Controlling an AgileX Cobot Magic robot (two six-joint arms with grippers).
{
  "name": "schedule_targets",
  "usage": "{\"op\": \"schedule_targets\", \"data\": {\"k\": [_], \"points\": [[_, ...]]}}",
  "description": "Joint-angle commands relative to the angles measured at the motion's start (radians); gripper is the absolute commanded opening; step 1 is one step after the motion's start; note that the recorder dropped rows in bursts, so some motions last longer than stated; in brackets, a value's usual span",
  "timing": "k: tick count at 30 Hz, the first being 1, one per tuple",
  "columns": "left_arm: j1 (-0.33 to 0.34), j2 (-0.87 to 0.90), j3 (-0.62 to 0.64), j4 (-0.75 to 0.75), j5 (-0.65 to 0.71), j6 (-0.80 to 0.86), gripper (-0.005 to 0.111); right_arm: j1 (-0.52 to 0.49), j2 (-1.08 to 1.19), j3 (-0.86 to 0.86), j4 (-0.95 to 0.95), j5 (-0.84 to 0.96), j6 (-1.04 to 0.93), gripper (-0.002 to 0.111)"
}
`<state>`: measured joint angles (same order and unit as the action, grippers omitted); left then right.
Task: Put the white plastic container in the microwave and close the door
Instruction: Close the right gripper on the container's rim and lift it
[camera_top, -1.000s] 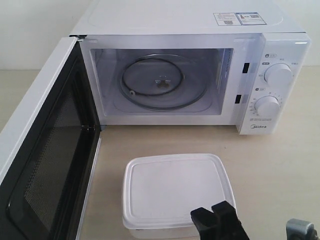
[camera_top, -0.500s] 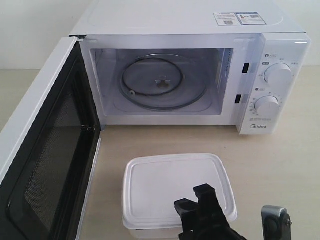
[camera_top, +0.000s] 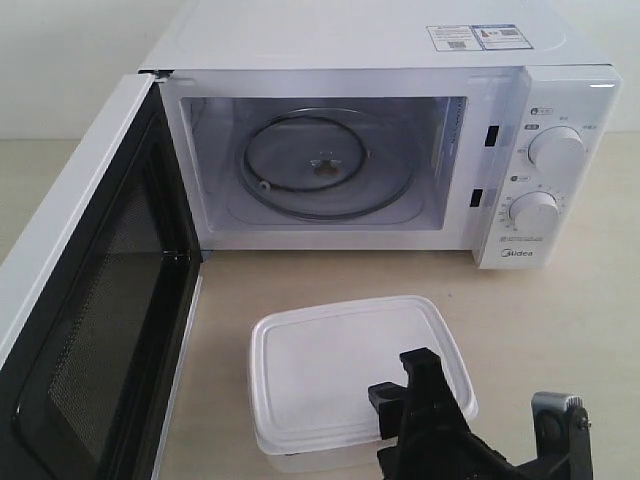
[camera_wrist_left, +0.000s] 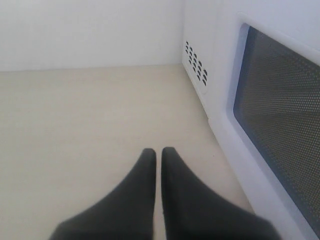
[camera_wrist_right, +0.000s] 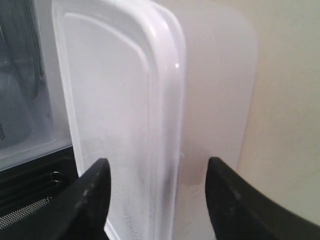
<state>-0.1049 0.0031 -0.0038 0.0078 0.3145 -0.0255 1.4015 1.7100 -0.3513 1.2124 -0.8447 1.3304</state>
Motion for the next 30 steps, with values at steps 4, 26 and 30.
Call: {"op": "schedule_targets", "data": {"k": [4, 26, 30], "points": [[0.003, -0.003, 0.004, -0.008, 0.001, -0.012, 0.004, -0.012, -0.003, -0.002, 0.020, -0.002, -0.053, 0.048], [0.003, -0.003, 0.004, -0.008, 0.001, -0.012, 0.004, -0.034, -0.003, 0.002, -0.106, -0.029, -0.137, 0.000], [0.003, -0.003, 0.004, -0.008, 0.001, -0.012, 0.004, -0.032, -0.003, 0.002, -0.178, -0.081, -0.144, 0.000]]}}
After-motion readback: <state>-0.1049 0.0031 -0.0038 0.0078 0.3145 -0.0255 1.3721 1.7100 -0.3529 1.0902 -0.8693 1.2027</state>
